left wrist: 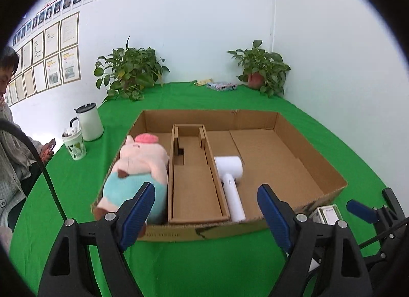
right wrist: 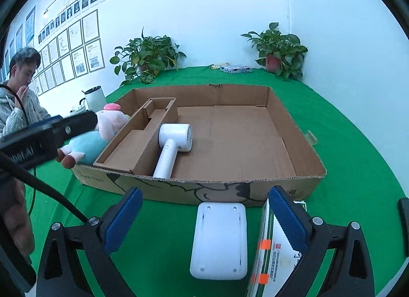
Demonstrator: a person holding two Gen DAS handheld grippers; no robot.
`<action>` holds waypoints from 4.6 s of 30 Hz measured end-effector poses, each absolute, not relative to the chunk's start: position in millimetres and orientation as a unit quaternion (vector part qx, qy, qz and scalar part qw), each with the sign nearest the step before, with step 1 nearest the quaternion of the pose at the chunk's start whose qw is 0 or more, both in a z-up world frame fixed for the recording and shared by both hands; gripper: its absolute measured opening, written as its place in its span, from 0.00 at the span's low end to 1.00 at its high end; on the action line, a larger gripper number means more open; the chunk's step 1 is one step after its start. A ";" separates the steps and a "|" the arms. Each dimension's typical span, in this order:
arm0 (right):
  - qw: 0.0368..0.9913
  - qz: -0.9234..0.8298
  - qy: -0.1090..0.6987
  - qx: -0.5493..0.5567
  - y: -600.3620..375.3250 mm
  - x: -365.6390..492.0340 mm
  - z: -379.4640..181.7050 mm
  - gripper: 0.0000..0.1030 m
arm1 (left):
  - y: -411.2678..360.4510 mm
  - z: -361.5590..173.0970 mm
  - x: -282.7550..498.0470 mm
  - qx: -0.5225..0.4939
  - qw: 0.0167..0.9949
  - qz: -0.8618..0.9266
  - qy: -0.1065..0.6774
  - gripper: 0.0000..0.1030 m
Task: Organize objects
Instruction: 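Withdraw the left gripper and move it toward the white plastic case, then close the left gripper on the white plastic case's edge, then lift the white case with the left gripper and carry it over the box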
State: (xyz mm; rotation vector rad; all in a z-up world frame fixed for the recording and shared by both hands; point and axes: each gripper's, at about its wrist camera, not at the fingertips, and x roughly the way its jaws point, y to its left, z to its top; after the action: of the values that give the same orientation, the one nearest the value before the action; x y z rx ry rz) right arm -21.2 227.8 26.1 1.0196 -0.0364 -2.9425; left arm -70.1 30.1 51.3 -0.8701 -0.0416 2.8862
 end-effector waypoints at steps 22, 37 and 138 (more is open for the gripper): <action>0.016 -0.942 0.000 0.334 226.2 7.1 22.0 0.97 | 37.1 30.1 -44.9 -0.329 0.074 0.941 -0.010 0.42; 0.020 -0.936 0.015 0.350 219.2 9.5 8.2 0.97 | 32.2 25.8 -44.7 -0.342 0.072 0.937 -0.019 0.67; 0.061 -0.950 0.054 0.301 190.7 1.6 84.7 0.65 | 60.9 105.7 -86.8 -0.409 0.352 0.828 -0.154 0.27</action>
State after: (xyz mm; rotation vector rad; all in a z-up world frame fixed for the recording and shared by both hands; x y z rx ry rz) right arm 1.6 190.7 84.7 0.9121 0.1625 -2.8741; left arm -86.8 60.9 105.7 -1.0584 -0.3992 2.1428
